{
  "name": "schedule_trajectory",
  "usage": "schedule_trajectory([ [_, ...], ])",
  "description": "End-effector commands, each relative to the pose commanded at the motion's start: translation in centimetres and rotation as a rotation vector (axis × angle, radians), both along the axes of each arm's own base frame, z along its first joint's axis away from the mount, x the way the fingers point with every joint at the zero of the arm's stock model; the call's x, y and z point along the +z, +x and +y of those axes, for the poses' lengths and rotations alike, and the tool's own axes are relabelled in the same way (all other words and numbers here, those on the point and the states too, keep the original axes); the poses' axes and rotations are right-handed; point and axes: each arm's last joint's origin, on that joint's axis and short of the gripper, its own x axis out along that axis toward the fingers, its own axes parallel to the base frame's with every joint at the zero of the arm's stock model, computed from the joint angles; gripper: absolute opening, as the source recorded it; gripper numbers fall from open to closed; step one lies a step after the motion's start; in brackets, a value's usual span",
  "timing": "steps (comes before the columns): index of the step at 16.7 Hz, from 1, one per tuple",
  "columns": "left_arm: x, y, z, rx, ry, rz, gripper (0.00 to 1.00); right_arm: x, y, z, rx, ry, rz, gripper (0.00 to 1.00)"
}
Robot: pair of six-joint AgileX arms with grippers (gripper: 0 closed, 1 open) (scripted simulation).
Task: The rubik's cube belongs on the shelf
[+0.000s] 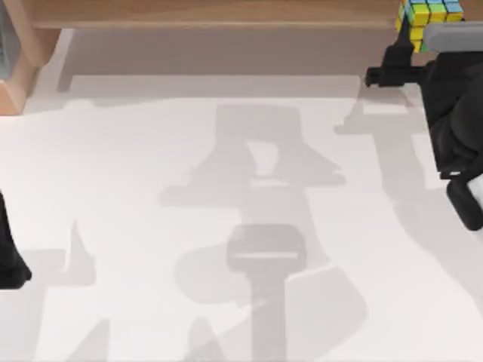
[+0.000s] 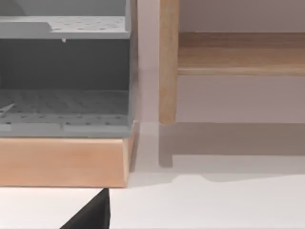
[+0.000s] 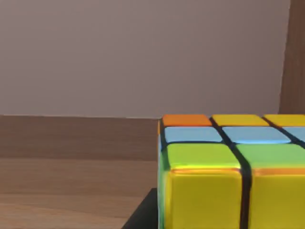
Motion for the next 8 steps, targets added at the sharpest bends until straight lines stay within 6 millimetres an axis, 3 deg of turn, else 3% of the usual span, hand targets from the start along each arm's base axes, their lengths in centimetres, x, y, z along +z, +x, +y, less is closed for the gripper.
schedule_trajectory([
  [8,0.00,0.00,0.00,0.000,0.000,0.000,1.00,-0.20,0.15,-0.03,-0.003,0.022,-0.035,0.00],
])
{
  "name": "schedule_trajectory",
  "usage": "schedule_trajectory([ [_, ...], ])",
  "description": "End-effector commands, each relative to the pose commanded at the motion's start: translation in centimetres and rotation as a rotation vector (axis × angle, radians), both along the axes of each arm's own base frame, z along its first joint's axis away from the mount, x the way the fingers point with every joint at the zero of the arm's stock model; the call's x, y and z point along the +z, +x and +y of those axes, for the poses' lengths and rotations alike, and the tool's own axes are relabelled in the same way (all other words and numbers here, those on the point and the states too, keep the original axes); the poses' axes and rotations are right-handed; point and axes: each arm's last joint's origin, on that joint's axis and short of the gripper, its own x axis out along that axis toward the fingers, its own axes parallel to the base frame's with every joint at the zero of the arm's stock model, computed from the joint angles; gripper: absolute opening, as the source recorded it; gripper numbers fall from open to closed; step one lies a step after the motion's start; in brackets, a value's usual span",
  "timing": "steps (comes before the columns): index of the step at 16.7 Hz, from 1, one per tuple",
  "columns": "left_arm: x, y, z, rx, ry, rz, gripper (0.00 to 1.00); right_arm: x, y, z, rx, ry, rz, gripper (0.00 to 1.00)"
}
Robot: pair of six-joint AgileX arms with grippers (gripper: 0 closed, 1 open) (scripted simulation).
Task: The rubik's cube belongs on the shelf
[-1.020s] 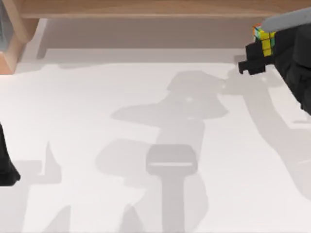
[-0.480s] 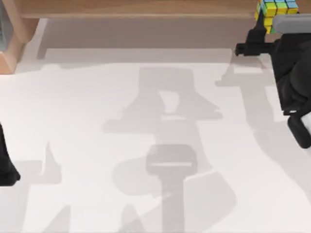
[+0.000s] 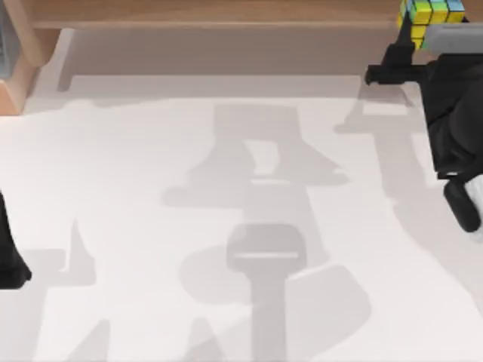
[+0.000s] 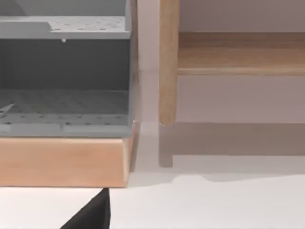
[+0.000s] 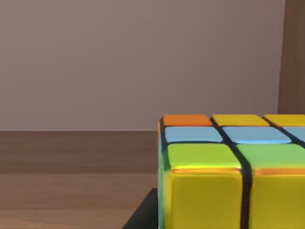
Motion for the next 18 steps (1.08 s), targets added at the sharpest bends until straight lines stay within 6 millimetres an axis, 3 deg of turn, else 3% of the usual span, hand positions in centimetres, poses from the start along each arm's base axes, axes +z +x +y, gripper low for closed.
schedule_trajectory([
  [4,0.0,0.0,0.0,0.000,0.000,0.000,1.00,1.8,0.8,1.1,0.041,0.021,-0.071,0.00],
  [6,0.0,0.0,0.0,0.000,0.000,0.000,1.00,3.1,1.7,2.0,0.076,0.035,-0.106,0.00],
  [9,0.0,0.0,0.0,0.000,0.000,0.000,1.00,3.4,3.7,2.9,0.104,0.040,-0.092,0.00],
  [15,0.0,0.0,0.0,0.000,0.000,0.000,1.00,1.5,9.1,0.8,0.023,0.009,-0.007,0.00],
  [18,0.0,0.0,0.0,0.000,0.000,0.000,1.00,1.3,10.0,0.0,-0.002,0.000,-0.002,0.00],
])
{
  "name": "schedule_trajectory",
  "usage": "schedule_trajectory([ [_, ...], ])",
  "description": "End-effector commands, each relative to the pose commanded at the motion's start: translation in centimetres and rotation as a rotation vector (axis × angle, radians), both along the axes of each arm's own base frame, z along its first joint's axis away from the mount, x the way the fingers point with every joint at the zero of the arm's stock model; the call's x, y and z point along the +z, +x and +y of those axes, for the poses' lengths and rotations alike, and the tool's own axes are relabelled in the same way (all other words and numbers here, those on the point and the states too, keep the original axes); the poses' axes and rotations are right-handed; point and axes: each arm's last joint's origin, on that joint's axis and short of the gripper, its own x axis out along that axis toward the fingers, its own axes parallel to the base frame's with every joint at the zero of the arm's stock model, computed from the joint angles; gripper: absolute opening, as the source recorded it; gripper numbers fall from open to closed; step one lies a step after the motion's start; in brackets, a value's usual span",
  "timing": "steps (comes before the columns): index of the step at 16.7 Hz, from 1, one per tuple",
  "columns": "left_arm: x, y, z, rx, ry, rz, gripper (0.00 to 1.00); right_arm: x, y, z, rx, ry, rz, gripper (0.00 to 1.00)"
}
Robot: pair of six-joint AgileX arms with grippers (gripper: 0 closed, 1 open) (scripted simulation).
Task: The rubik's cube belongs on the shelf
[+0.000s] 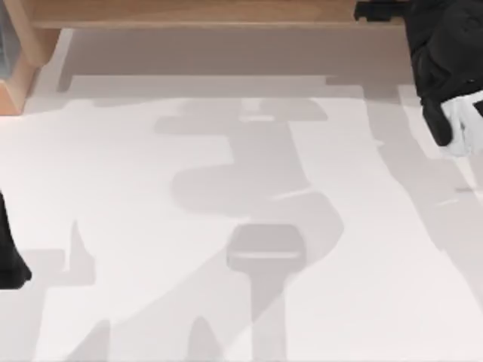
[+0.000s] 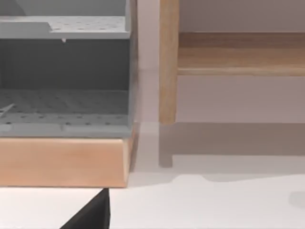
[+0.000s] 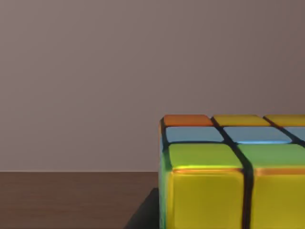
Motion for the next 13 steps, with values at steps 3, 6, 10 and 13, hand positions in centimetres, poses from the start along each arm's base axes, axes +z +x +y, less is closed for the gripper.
schedule_trajectory([
  [3,0.00,0.00,0.00,0.000,0.000,0.000,1.00,0.00,0.00,0.00,0.000,0.000,0.000,0.00],
  [6,0.00,0.00,0.00,0.000,0.000,0.000,1.00,0.00,0.00,0.00,0.000,0.000,0.000,0.23],
  [10,0.00,0.00,0.00,0.000,0.000,0.000,1.00,0.00,0.00,0.00,0.000,0.000,0.000,0.53],
  [13,0.00,0.00,0.00,0.000,0.000,0.000,1.00,0.00,0.00,0.00,0.000,0.000,0.000,0.75],
])
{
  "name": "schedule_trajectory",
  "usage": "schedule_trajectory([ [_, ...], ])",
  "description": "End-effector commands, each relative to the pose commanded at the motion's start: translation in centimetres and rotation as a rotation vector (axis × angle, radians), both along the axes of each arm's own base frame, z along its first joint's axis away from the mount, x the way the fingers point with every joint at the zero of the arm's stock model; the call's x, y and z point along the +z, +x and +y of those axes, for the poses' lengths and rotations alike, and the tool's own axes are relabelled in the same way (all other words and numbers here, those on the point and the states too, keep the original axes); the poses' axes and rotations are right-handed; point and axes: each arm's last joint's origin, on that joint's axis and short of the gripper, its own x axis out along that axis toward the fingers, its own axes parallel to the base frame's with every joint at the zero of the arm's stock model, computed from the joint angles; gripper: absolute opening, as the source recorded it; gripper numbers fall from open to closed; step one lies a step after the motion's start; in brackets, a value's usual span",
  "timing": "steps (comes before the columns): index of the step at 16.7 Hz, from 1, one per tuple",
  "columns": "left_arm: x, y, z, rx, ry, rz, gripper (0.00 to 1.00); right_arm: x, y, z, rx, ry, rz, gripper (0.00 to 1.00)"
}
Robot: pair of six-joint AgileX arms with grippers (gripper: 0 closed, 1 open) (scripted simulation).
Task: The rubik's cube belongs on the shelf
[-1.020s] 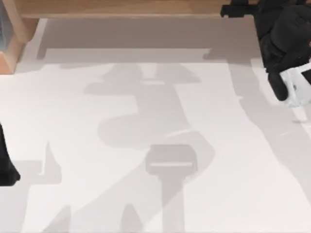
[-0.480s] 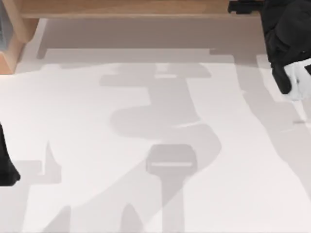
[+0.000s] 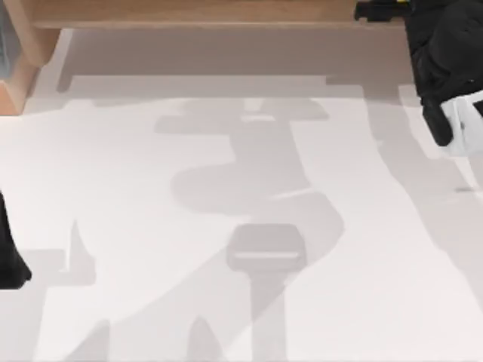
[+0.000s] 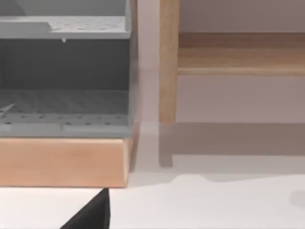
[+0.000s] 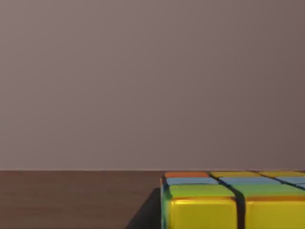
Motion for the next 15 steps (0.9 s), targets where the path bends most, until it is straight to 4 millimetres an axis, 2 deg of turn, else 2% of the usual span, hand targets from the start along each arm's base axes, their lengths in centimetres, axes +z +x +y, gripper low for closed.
schedule_trajectory([
  [3,0.00,0.00,0.00,0.000,0.000,0.000,1.00,0.00,0.00,0.00,0.000,0.000,0.000,0.98],
  [4,0.00,0.00,0.00,0.000,0.000,0.000,1.00,0.00,0.00,0.00,0.000,0.000,0.000,1.00],
  [15,0.00,0.00,0.00,0.000,0.000,0.000,1.00,-0.07,-0.43,-0.25,0.016,-0.028,0.001,1.00],
])
